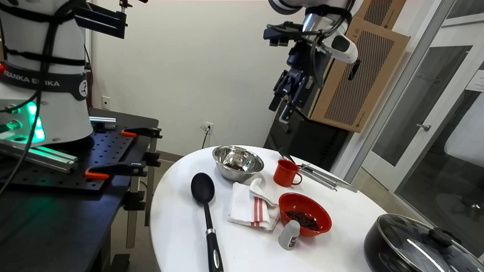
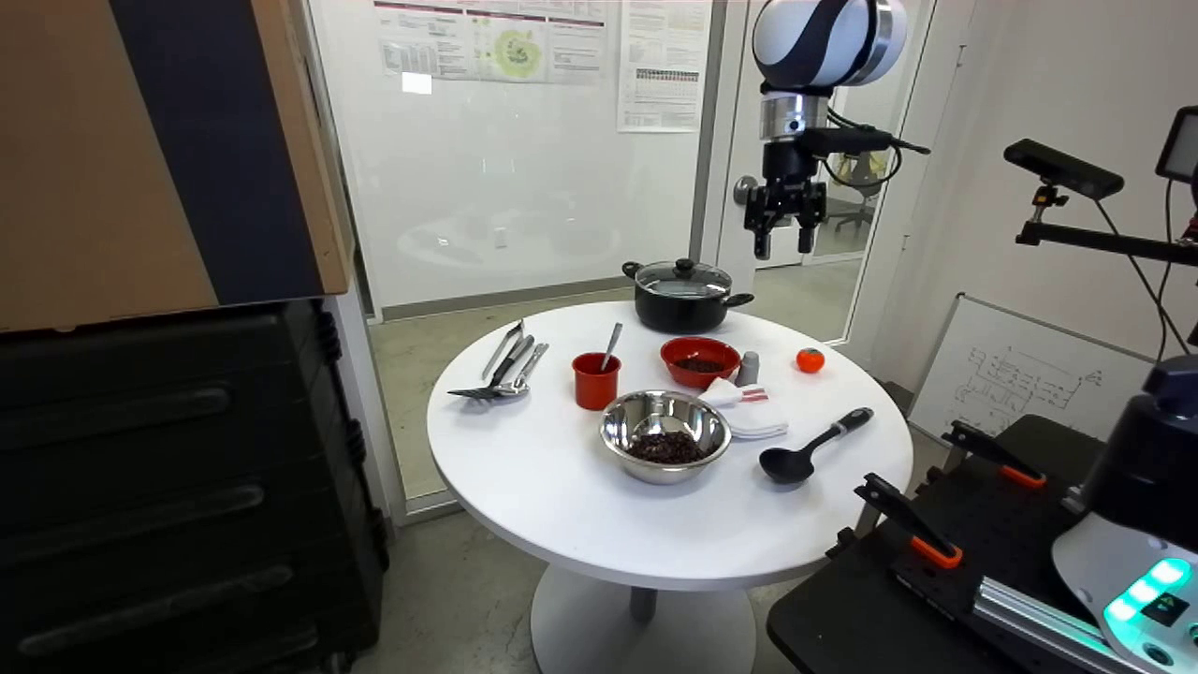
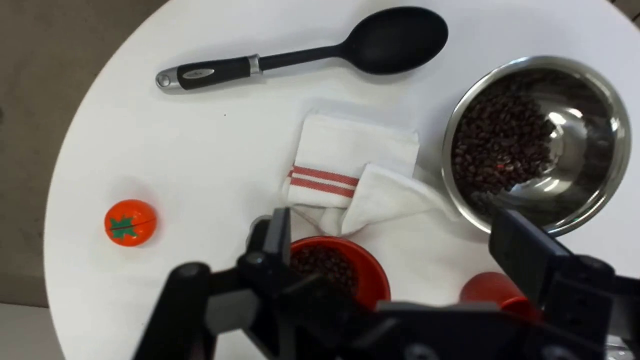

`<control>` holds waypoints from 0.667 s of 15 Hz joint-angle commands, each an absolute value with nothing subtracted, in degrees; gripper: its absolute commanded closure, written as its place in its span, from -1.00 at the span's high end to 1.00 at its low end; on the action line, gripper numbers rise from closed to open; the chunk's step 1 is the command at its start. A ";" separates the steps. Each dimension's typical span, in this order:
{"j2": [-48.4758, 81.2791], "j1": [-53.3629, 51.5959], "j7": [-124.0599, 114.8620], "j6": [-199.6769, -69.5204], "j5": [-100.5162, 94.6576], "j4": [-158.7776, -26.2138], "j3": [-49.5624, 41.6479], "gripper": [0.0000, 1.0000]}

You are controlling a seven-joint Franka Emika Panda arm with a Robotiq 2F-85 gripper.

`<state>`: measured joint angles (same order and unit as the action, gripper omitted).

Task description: Put the grey shaker inside the red bowl

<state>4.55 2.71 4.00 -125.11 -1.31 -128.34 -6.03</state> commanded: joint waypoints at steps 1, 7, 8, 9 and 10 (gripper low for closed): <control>7.71 3.88 -6.52 -130.96 -4.69 -128.94 -6.75 1.00; 13.03 6.58 -16.13 -128.85 -7.81 -126.18 -10.58 1.00; 14.09 7.14 -16.65 -129.23 -8.18 -125.63 -11.32 1.00; 15.15 7.53 -16.83 -129.36 -8.50 -124.90 -11.91 1.00; 16.24 7.88 -16.94 -129.09 -8.80 -124.16 -12.43 1.00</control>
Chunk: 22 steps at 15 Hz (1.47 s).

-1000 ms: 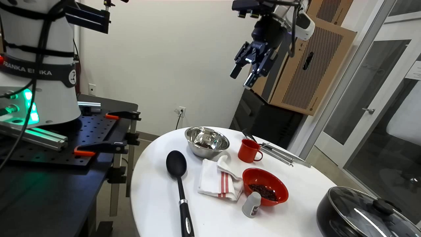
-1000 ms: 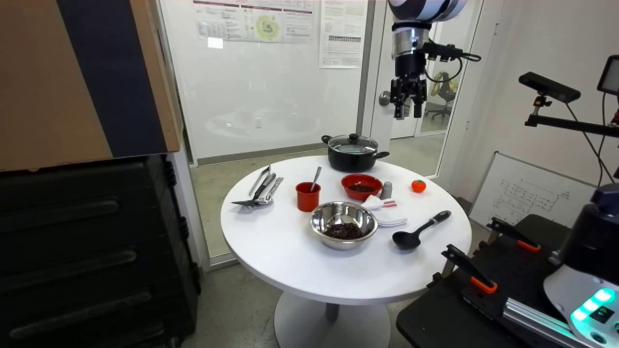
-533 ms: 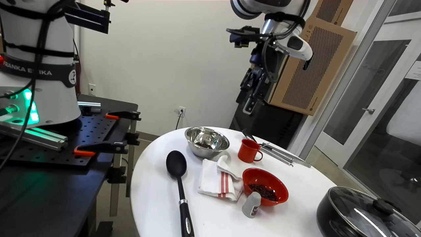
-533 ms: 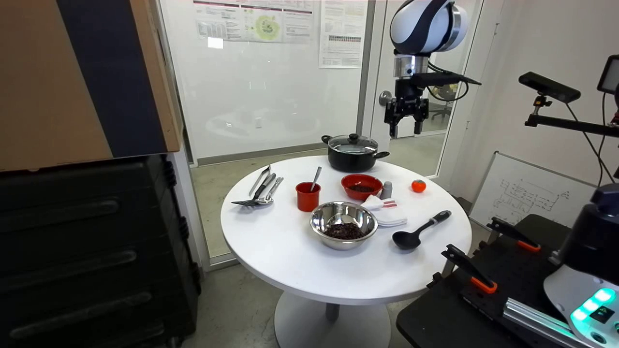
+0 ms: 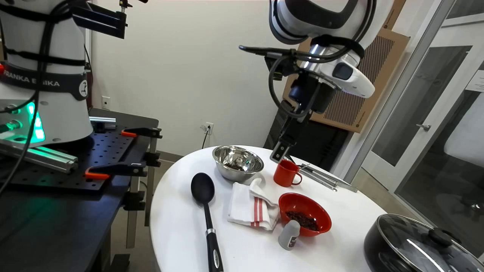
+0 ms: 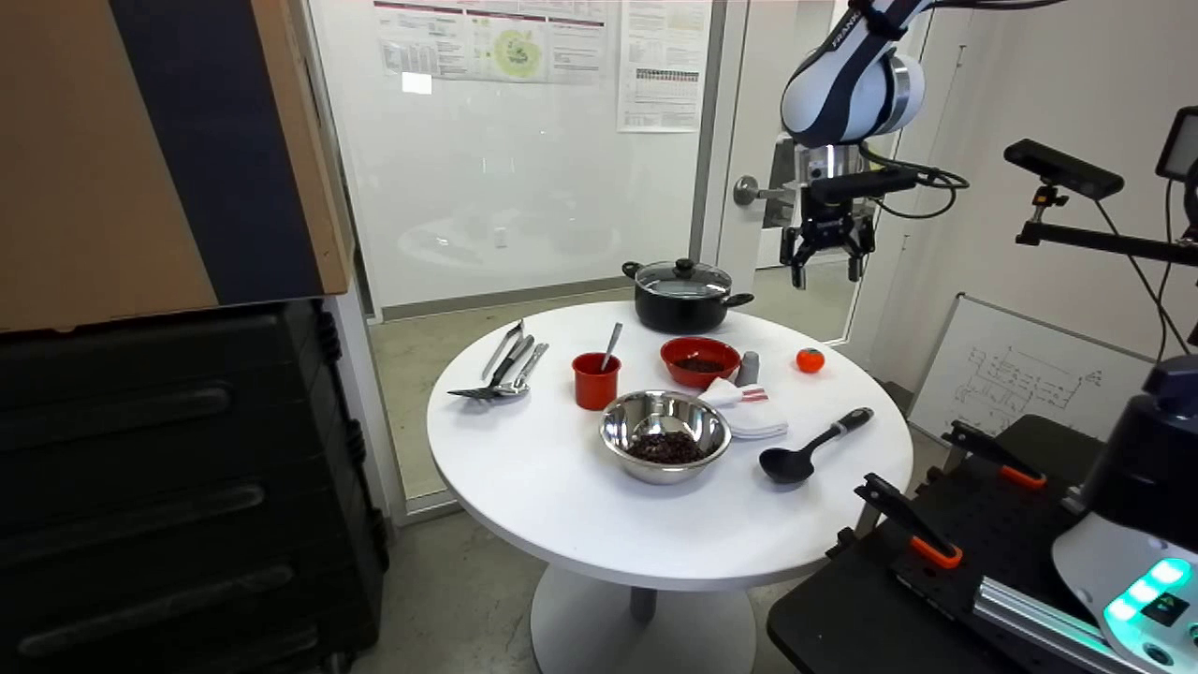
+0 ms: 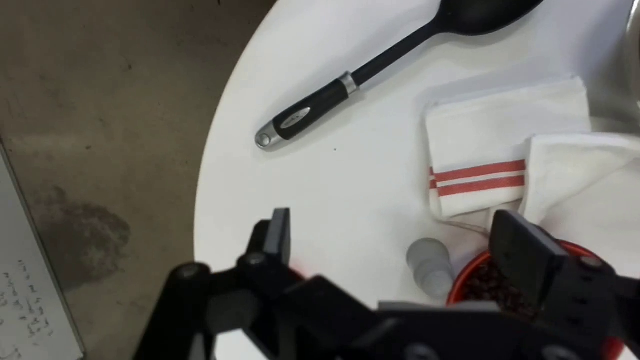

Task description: Put the grey shaker inside the red bowl

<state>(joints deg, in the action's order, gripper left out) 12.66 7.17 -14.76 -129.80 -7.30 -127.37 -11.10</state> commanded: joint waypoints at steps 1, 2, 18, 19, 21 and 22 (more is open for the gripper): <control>16.87 7.97 -17.00 -128.08 -8.34 -123.29 -12.56 1.00; 14.46 8.09 -14.95 -129.57 -7.52 -126.08 -12.14 1.00; 32.05 11.05 -11.16 -140.54 -0.95 -114.94 -10.77 1.00; 33.51 11.00 -11.02 -140.29 -0.60 -113.68 -10.62 1.00; 36.25 10.74 -11.11 -139.98 0.05 -111.16 -10.30 1.00; 37.67 10.36 -11.82 -140.05 0.07 -109.77 -10.41 1.00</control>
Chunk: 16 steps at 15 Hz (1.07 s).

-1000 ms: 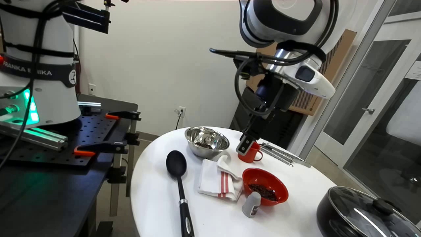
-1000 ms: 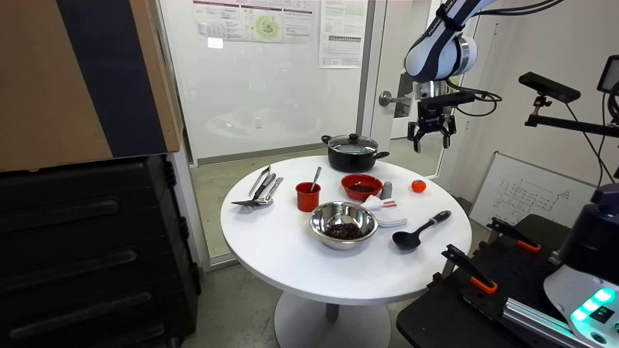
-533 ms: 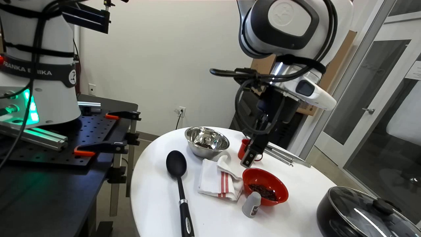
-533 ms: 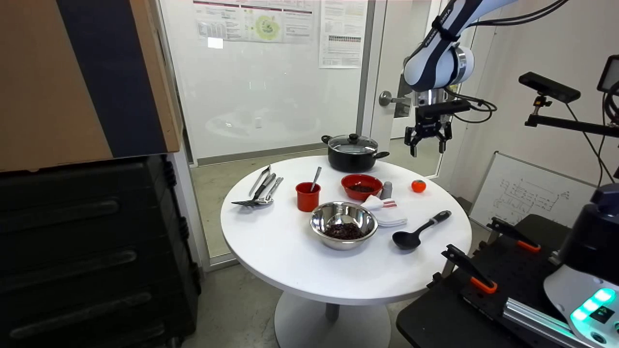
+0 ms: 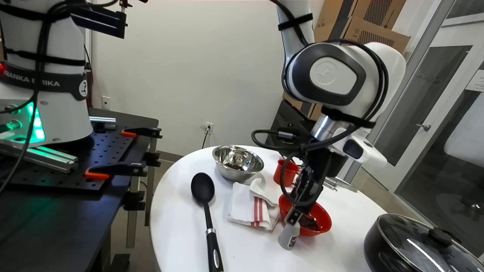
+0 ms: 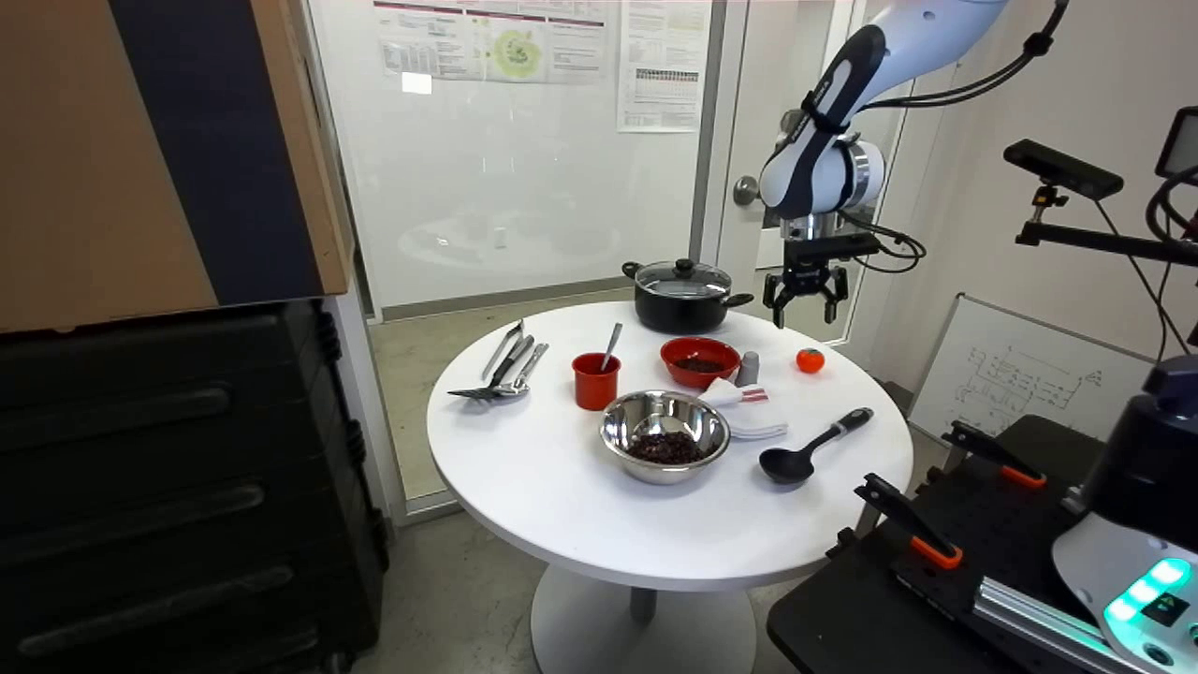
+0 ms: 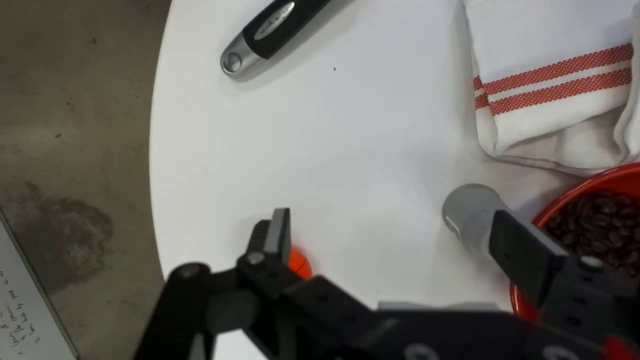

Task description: Put the grey shaker inside the red bowl

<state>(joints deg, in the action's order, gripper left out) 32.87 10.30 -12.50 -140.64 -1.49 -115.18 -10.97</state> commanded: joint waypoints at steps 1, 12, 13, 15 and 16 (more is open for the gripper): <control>38.76 10.01 -12.38 -139.67 -0.16 -108.48 -10.66 1.00; 38.46 9.91 -11.76 -140.84 0.40 -110.73 -10.10 1.00; 38.81 9.94 -11.62 -141.12 0.60 -110.50 -9.81 1.00; 39.33 9.85 -11.54 -141.77 1.10 -109.98 -9.24 1.00; 39.44 9.67 -11.64 -142.20 1.17 -109.87 -9.12 1.00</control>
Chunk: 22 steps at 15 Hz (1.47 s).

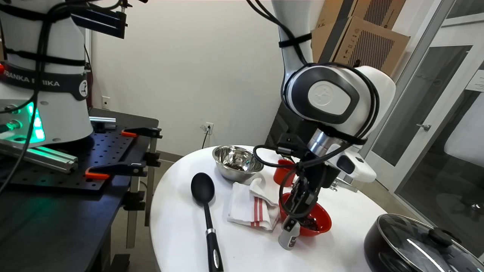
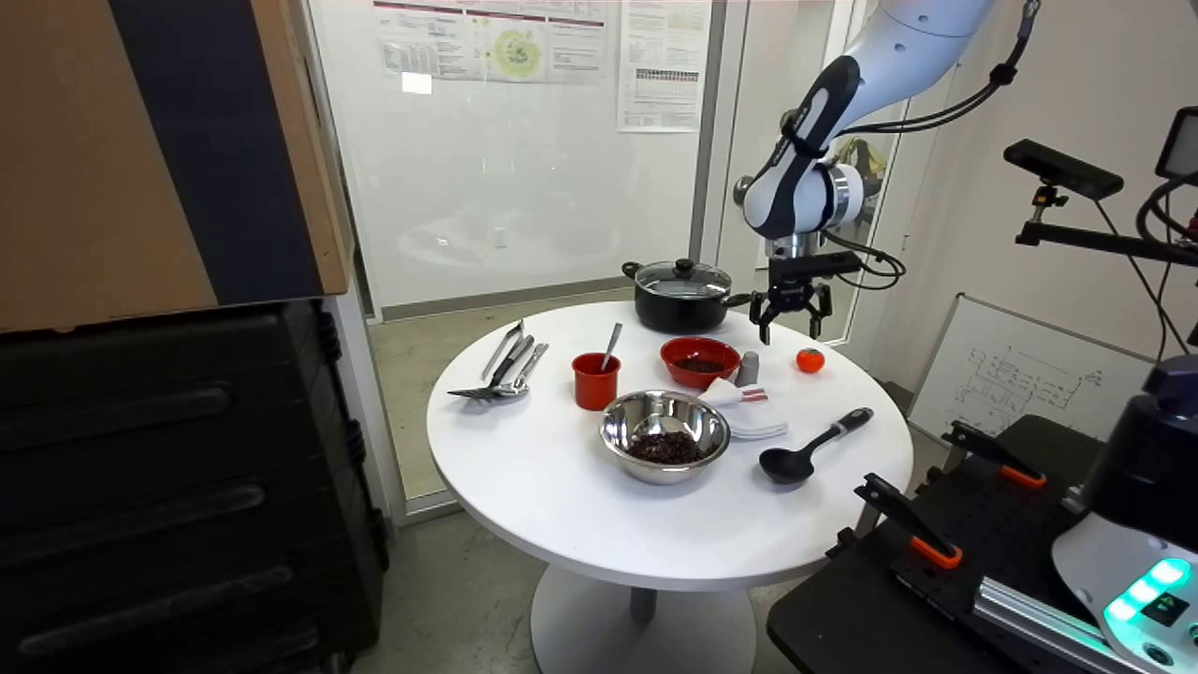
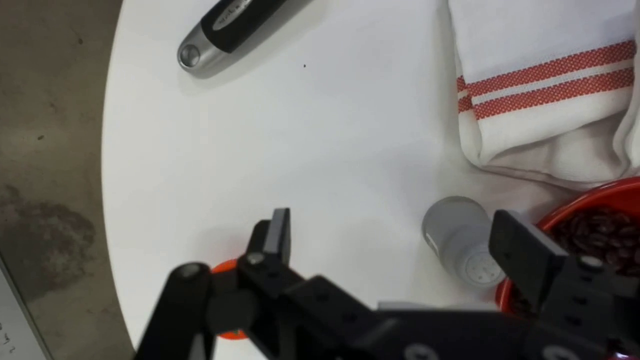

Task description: Put the grey shaker inside the red bowl

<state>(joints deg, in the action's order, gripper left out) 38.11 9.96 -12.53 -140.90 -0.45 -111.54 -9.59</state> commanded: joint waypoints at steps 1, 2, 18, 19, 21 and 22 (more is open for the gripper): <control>39.56 9.47 -11.82 -142.62 1.21 -109.69 -9.08 1.00; 39.68 9.39 -11.88 -143.27 1.29 -109.51 -9.05 1.00; 46.31 7.35 -13.92 -152.06 3.69 -105.13 -8.80 1.00; 46.27 7.29 -13.88 -151.89 3.74 -105.24 -8.85 1.00; 45.75 7.27 -13.72 -151.86 3.70 -106.16 -9.02 1.00; 45.51 7.41 -13.60 -151.95 3.79 -106.53 -8.99 1.00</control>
<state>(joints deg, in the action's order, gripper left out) 45.39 7.71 -13.43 -151.25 2.46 -106.35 -8.66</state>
